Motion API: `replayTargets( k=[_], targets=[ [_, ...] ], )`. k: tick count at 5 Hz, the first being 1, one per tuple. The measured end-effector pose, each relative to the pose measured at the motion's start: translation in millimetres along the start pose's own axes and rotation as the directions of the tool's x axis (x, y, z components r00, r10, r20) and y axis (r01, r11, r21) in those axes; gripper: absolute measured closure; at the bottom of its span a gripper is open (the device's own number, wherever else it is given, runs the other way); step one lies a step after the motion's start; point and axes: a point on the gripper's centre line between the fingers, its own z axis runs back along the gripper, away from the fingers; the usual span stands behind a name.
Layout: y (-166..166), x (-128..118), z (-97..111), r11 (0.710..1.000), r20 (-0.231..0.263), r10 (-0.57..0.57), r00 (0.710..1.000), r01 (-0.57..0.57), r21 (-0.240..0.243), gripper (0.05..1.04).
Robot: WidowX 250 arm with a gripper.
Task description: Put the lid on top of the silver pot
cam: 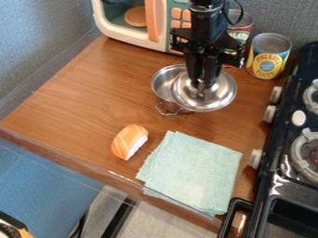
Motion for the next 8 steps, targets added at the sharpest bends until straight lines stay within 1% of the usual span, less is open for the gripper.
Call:
replayTargets(
  k=[1,2,3,4,5,6,7,8],
  targets=[
    [15.5,13.7,-10.8,0.999,-0.016,0.029,0.999,-0.029,0.022,0.804],
    [33.1,15.6,-24.2,0.997,-0.049,0.070,0.996,-0.068,0.041,0.804],
    [45.2,19.4,-31.3,0.995,-0.060,0.087,0.994,-0.083,0.057,0.804],
    [55.8,26.5,-34.8,0.992,-0.056,0.109,0.992,-0.105,0.069,0.804],
    [57.1,28.4,-36.3,0.992,-0.059,0.111,0.992,-0.107,0.068,0.767],
    [57.3,29.2,-37.4,0.993,-0.061,0.101,0.993,-0.097,0.067,0.613],
    [51.8,29.3,-36.9,0.994,-0.049,0.091,0.995,-0.088,0.063,0.323],
    [50.9,24.9,-36.6,0.994,-0.057,0.092,0.994,-0.088,0.068,0.092]
  ],
)
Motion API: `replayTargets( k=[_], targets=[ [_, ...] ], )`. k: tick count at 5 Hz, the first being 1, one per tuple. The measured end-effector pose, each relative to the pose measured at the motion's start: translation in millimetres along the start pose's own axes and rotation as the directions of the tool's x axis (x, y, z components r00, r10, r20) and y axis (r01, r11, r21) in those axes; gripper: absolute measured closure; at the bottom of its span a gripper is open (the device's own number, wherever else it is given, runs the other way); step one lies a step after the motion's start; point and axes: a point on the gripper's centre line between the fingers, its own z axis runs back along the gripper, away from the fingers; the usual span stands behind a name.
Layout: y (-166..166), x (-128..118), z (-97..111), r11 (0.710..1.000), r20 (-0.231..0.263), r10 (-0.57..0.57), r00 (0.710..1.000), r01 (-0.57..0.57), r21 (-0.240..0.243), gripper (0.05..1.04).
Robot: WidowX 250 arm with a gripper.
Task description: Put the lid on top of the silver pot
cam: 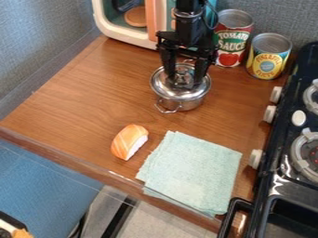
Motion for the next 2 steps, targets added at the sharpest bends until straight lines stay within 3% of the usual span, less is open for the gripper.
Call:
replayTargets(
  k=[2],
  targets=[
    [-7.3,-8.1,34.7,0.999,0.077,-0.043,0.996,0.041,0.031,0.084]
  ],
)
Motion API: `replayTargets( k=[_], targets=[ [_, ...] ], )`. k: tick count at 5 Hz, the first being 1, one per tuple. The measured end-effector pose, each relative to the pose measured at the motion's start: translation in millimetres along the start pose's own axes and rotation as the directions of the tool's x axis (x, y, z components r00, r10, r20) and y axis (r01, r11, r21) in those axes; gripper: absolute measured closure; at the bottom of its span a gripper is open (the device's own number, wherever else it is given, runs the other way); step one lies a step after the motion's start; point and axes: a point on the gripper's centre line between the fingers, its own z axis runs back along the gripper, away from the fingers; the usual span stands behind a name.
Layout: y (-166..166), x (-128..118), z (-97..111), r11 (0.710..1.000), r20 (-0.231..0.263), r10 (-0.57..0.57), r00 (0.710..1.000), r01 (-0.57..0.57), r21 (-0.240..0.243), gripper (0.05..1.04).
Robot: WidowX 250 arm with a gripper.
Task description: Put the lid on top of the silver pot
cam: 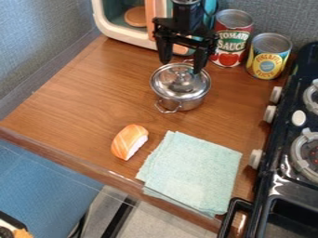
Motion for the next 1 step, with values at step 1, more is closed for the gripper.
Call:
replayTargets(
  k=[1],
  targets=[
    [-3.8,-4.9,11.2,0.999,0.016,-0.031,0.999,0.031,0.024,0.083]
  ],
)
